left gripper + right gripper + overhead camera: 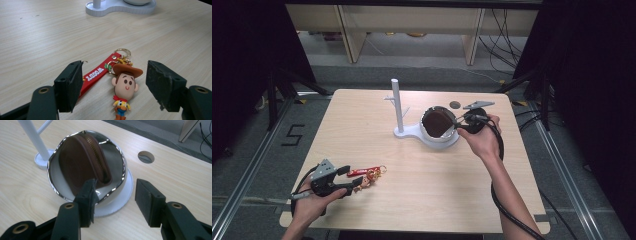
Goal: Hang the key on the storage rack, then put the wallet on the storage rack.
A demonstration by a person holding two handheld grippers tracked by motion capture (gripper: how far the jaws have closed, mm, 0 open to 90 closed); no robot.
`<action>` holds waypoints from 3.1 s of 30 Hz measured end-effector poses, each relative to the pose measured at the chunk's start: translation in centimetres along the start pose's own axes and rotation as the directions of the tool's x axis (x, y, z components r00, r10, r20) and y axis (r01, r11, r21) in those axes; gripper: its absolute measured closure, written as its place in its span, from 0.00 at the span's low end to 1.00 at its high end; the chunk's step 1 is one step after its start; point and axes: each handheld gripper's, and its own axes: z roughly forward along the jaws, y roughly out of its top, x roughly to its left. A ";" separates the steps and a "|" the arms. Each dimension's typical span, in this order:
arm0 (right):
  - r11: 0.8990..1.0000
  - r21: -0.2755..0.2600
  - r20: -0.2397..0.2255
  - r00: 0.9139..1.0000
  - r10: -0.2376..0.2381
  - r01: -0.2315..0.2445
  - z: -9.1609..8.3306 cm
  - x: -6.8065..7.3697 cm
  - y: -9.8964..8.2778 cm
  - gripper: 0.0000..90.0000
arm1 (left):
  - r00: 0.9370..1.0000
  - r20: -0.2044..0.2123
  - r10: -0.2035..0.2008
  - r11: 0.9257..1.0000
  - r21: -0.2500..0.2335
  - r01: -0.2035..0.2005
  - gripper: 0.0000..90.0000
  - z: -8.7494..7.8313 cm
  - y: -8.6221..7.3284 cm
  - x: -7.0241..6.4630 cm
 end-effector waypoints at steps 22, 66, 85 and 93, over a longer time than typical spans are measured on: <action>0.993 0.076 -0.069 0.993 0.098 -0.093 -1.4 0.1 -6.1 0.64 | 0.999 0.023 0.040 0.999 -0.017 -0.039 0.35 0.4 2.2 -0.4; 0.976 0.175 -0.096 0.984 0.148 -0.130 -1.1 1.1 -8.2 0.58 | 0.941 0.236 0.244 0.703 0.625 -0.339 0.59 8.6 8.1 -1.6; 0.975 0.188 -0.087 0.987 0.135 -0.117 -1.0 1.1 -8.3 0.58 | 0.912 0.257 0.321 0.551 0.732 -0.400 0.72 10.9 8.4 -3.1; 0.975 0.180 -0.107 0.983 0.152 -0.131 -0.9 1.5 -8.3 0.57 | 0.903 0.244 0.352 0.552 0.726 -0.412 0.87 10.6 8.4 -3.1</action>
